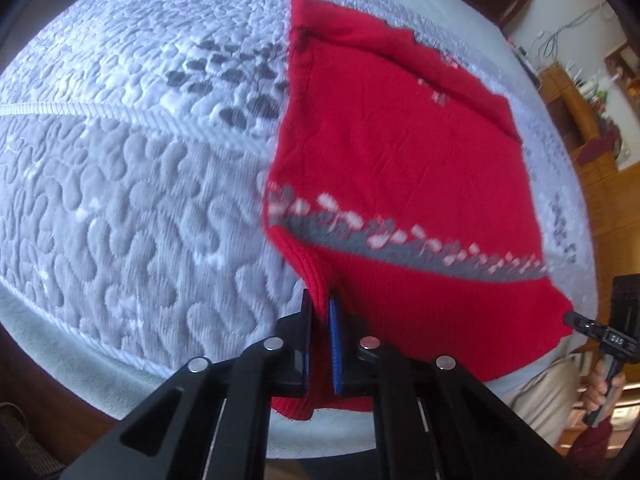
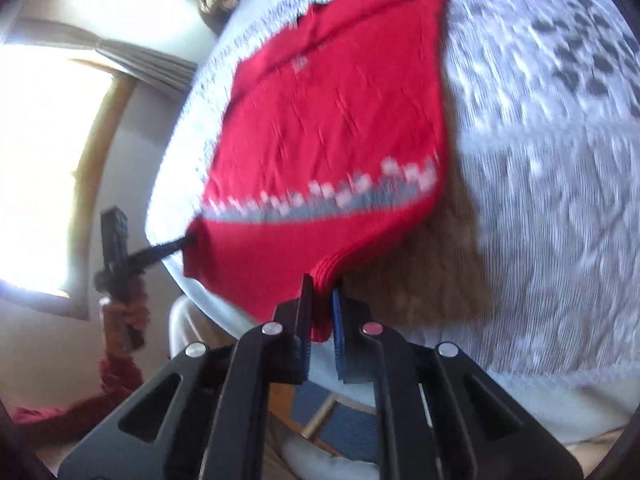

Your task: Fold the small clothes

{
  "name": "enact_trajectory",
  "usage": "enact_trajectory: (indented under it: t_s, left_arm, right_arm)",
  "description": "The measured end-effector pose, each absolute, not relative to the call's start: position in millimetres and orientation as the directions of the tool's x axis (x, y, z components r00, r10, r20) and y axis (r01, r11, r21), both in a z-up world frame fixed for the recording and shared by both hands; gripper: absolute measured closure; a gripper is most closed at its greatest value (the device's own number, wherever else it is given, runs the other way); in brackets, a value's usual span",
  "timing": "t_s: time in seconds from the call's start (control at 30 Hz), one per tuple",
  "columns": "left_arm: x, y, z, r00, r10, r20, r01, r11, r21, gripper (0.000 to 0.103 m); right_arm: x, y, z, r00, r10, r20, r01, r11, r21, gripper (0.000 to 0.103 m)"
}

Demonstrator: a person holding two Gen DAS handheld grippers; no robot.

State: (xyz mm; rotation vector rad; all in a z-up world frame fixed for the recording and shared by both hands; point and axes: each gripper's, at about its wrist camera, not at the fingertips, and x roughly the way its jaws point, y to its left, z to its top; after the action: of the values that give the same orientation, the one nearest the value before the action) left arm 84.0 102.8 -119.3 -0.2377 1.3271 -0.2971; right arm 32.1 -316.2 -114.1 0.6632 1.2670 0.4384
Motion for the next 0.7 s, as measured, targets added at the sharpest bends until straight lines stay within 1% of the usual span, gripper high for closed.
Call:
enact_trajectory:
  t_s: [0.2, 0.33, 0.4, 0.47, 0.5, 0.53, 0.57, 0.6, 0.67, 0.7]
  left_arm:
    - [129, 101, -104, 0.275, -0.343, -0.898, 0.055, 0.938, -0.342, 0.096]
    - [167, 87, -111, 0.295, -0.311, -0.903, 0.052, 0.949, -0.31, 0.095]
    - [183, 82, -120, 0.301, -0.267, -0.915, 0.043, 0.963, -0.266, 0.095]
    - [200, 75, -128, 0.318, -0.182, -0.931, 0.037, 0.983, -0.18, 0.095]
    - [206, 73, -132, 0.314, -0.16, -0.936, 0.035, 0.987, -0.157, 0.095]
    - [212, 74, -137, 0.306, -0.146, -0.941, 0.029, 0.989, -0.144, 0.091]
    - [216, 77, -140, 0.301, -0.138, -0.944, 0.019, 0.99, -0.139, 0.09]
    - [218, 80, -141, 0.299, -0.133, -0.945, 0.011, 0.991, -0.135, 0.087]
    - [218, 85, -137, 0.317, -0.115, -0.941, 0.011, 0.993, -0.118, 0.081]
    - [215, 88, -134, 0.33, -0.097, -0.939, 0.012, 0.995, -0.099, 0.073]
  right_arm:
    - [87, -336, -106, 0.292, 0.637, -0.713, 0.104, 0.72, 0.686, 0.095]
    - [126, -346, -117, 0.281, 0.601, -0.748, 0.142, 0.745, 0.652, 0.095]
    - [145, -353, -126, 0.27, 0.575, -0.772, 0.167, 0.762, 0.625, 0.095]
    - [157, -357, -134, 0.265, 0.561, -0.784, 0.188, 0.767, 0.613, 0.094]
    - [164, -359, -138, 0.261, 0.552, -0.792, 0.195, 0.773, 0.604, 0.088]
    - [170, -361, -142, 0.254, 0.532, -0.808, 0.206, 0.786, 0.582, 0.084]
    - [172, -361, -143, 0.25, 0.516, -0.82, 0.211, 0.797, 0.566, 0.064]
    - [175, -365, -142, 0.261, 0.495, -0.828, 0.213, 0.807, 0.55, 0.051]
    - [175, -370, -139, 0.283, 0.487, -0.826, 0.196, 0.814, 0.547, 0.051]
    - [174, -373, -137, 0.294, 0.492, -0.819, 0.189, 0.81, 0.554, 0.051]
